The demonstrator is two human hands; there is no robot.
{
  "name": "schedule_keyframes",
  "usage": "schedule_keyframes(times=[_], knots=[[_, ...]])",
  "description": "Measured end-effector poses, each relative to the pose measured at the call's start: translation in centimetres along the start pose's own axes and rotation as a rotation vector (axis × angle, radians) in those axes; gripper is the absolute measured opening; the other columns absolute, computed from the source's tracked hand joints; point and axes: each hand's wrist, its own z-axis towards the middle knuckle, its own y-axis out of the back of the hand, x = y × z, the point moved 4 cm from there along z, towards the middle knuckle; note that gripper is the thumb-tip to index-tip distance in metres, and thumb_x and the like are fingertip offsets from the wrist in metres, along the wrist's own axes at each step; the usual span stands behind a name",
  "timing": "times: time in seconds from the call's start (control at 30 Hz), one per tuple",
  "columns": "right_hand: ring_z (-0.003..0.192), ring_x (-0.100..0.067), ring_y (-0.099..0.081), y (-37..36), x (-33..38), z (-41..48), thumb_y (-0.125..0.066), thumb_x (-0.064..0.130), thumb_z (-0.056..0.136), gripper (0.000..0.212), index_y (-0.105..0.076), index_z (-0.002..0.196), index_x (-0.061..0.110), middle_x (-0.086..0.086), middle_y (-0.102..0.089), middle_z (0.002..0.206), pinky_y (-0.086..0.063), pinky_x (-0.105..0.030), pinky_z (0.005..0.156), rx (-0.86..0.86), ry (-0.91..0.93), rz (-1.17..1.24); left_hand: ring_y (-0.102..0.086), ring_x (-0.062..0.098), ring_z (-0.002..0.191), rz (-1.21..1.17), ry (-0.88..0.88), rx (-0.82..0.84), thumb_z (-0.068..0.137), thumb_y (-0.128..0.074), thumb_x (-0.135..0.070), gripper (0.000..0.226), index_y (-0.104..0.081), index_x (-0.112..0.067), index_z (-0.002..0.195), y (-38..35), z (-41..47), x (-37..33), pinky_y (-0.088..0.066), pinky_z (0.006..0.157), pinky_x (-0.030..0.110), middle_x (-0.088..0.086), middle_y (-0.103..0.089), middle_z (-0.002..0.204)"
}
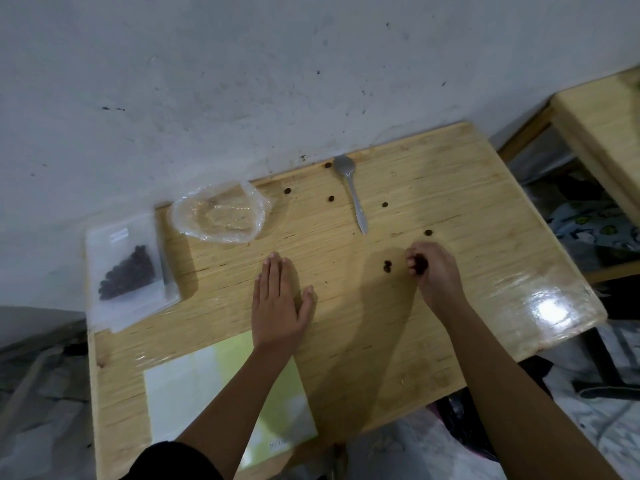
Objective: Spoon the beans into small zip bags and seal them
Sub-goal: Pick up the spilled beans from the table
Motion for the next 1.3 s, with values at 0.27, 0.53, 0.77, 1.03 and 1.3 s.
schedule_keyframes(times=[0.27, 0.53, 0.77, 1.03, 1.3], knots=[[0.071, -0.008, -0.053, -0.6, -1.2, 0.1, -0.077, 0.024, 0.074, 0.018, -0.066, 0.085, 0.013, 0.0, -0.061, 0.078, -0.038, -0.008, 0.057, -0.014, 0.298, -0.758, 0.006, 0.014, 0.144, -0.013, -0.019, -0.002, 0.09, -0.02, -0.051, 0.072, -0.014, -0.01, 0.149, -0.1, 0.0, 0.1, 0.002, 0.117, 0.033, 0.007, -0.006, 0.158], [0.06, -0.001, -0.043, -1.8, -1.2, 0.1, -0.064, 0.02, 0.086, 0.015, -0.062, 0.09, 0.006, 0.005, -0.048, 0.067, -0.033, -0.008, 0.052, 0.015, 0.313, -0.97, 0.006, 0.016, 0.144, -0.007, -0.032, 0.001, 0.092, -0.02, -0.051, 0.071, -0.013, -0.01, 0.149, -0.2, -0.1, 0.3, 0.001, 0.118, 0.034, 0.007, -0.006, 0.158], [0.059, -0.011, -0.041, -0.9, -1.0, -0.5, -0.041, 0.012, 0.094, 0.021, -0.05, 0.074, 0.011, 0.0, -0.05, 0.067, -0.034, -0.023, 0.057, -0.011, 0.097, -0.535, 0.005, 0.015, 0.144, -0.01, -0.037, -0.008, 0.092, -0.02, -0.051, 0.071, -0.016, -0.009, 0.149, -0.1, -0.1, 0.4, 0.001, 0.117, 0.033, 0.008, -0.008, 0.158], [0.068, -0.007, -0.05, 0.7, -1.0, -1.6, -0.056, 0.017, 0.09, 0.013, -0.063, 0.08, 0.012, 0.006, -0.057, 0.074, -0.039, -0.02, 0.064, 0.011, 0.141, -0.401, 0.007, 0.014, 0.144, 0.005, -0.033, -0.004, 0.092, -0.019, -0.052, 0.071, -0.014, -0.01, 0.149, -0.2, -0.1, 0.4, 0.003, 0.116, 0.032, 0.008, -0.006, 0.158], [0.059, -0.003, -0.044, -0.6, -1.4, -0.9, -0.076, 0.012, 0.075, 0.014, -0.066, 0.083, 0.007, 0.005, -0.049, 0.063, -0.037, -0.001, 0.052, -0.023, 0.327, -0.777, 0.004, 0.017, 0.145, -0.014, -0.021, 0.011, 0.091, -0.02, -0.052, 0.072, -0.017, -0.009, 0.149, 0.1, 0.0, 0.1, 0.003, 0.117, 0.032, 0.008, -0.006, 0.158]])
